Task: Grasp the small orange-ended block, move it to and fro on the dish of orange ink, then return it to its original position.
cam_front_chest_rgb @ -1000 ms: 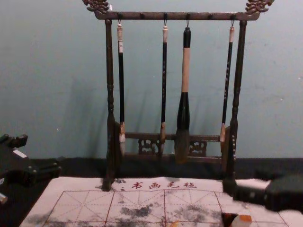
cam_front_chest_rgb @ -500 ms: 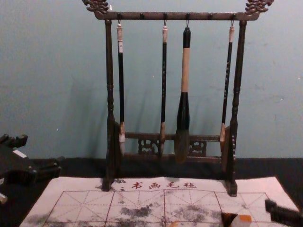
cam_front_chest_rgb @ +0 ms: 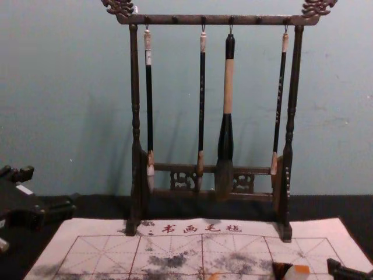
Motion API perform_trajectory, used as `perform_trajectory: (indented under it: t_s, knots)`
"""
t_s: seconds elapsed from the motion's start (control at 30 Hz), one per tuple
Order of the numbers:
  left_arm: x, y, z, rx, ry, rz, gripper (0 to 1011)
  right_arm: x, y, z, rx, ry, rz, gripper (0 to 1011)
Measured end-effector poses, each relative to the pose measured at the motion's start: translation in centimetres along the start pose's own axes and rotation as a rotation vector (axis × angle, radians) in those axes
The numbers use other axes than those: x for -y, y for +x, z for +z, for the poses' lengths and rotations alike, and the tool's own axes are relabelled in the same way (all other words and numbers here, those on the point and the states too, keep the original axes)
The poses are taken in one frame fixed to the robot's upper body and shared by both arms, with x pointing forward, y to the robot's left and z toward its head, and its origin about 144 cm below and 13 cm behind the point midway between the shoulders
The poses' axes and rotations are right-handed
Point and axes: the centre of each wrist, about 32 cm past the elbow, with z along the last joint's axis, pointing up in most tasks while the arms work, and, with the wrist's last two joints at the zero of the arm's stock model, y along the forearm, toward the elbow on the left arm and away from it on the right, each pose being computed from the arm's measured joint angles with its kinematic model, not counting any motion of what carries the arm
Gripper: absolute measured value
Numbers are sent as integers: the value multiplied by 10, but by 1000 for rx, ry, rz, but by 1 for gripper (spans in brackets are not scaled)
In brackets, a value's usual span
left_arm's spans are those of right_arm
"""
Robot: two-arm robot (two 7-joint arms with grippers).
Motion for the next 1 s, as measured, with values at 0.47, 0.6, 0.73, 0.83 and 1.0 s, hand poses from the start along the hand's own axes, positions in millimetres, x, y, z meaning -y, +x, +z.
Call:
perform_trajectory:
  t_s: [0.47,0.6,0.73,0.83,1.0]
  knots:
    - [0,0,0,0,0,0,1001,0,0,2,-1,6,4,1000]
    - [0,0,0,0,0,0,1001,0,0,2,-1,7,4,1000]
    - [0,0,0,0,0,0,1001,0,0,2,-2,7,5,1002]
    - [0,0,0,0,0,0,1001,0,1,2,-2,8,5,1002]
    - [0,0,0,0,0,0,1002,0,1,2,-2,8,5,1002]
